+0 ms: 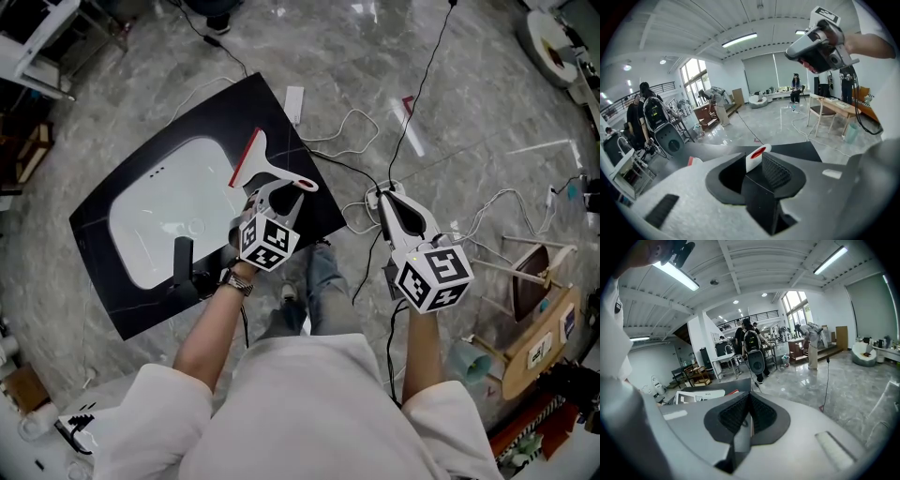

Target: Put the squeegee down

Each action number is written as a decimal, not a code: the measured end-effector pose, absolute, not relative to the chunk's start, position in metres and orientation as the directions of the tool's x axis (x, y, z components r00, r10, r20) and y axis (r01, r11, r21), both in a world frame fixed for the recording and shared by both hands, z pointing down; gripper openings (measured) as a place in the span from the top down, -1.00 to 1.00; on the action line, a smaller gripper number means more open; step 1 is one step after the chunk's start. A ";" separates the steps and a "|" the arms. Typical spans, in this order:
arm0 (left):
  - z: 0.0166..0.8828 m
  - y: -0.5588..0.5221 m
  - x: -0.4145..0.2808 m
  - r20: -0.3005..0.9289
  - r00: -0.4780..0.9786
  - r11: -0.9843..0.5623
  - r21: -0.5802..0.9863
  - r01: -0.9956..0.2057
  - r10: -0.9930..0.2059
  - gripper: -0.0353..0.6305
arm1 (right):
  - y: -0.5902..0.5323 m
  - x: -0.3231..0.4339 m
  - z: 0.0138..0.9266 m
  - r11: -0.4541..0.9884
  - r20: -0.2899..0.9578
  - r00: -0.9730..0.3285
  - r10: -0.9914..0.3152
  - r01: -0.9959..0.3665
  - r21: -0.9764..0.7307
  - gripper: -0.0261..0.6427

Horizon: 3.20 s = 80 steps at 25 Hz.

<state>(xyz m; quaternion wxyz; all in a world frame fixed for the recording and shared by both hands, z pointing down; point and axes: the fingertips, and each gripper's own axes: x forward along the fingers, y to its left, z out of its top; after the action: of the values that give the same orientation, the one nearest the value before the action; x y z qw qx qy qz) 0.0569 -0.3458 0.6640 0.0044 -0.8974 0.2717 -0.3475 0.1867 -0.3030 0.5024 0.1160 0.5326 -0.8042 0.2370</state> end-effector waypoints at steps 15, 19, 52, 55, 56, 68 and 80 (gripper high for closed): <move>0.485 -0.328 0.006 0.313 0.641 -0.710 -0.213 -0.671 -0.701 0.85 | -0.265 0.152 0.423 0.382 0.311 -0.409 -0.858 -0.913 -0.145 0.90; 0.438 -0.310 -0.019 0.253 0.626 -0.674 -0.213 -0.707 -0.737 0.88 | -0.251 0.133 0.394 0.407 0.271 -0.417 -0.868 -0.909 -0.095 0.90; 0.261 -0.185 -0.123 0.007 0.600 -0.575 -0.295 -0.763 -0.800 0.88 | -0.157 0.031 0.264 0.467 0.094 -0.461 -0.883 -0.883 0.056 0.90; 0.255 -0.185 -0.127 -0.004 0.600 -0.572 -0.298 -0.764 -0.800 0.88 | -0.156 0.023 0.261 0.473 0.091 -0.467 -0.880 -0.879 0.062 0.90; 0.254 -0.185 -0.129 -0.005 0.599 -0.571 -0.298 -0.765 -0.801 0.88 | -0.156 0.021 0.260 0.475 0.094 -0.469 -0.878 -0.877 0.066 0.90; 0.257 -0.193 -0.136 0.004 0.596 -0.569 -0.302 -0.765 -0.803 0.88 | -0.166 0.013 0.265 0.476 0.132 -0.463 -0.876 -0.874 0.094 0.91; 0.267 -0.207 -0.145 0.027 0.593 -0.574 -0.291 -0.765 -0.805 0.88 | -0.181 0.008 0.274 0.470 0.156 -0.453 -0.878 -0.878 0.090 0.91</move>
<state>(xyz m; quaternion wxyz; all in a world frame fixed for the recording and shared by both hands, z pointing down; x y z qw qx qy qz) -0.1446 -0.2073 0.2670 0.1255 -0.8836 0.4442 -0.0785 0.0077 -0.1813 0.2744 0.0904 0.5149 -0.8525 0.0016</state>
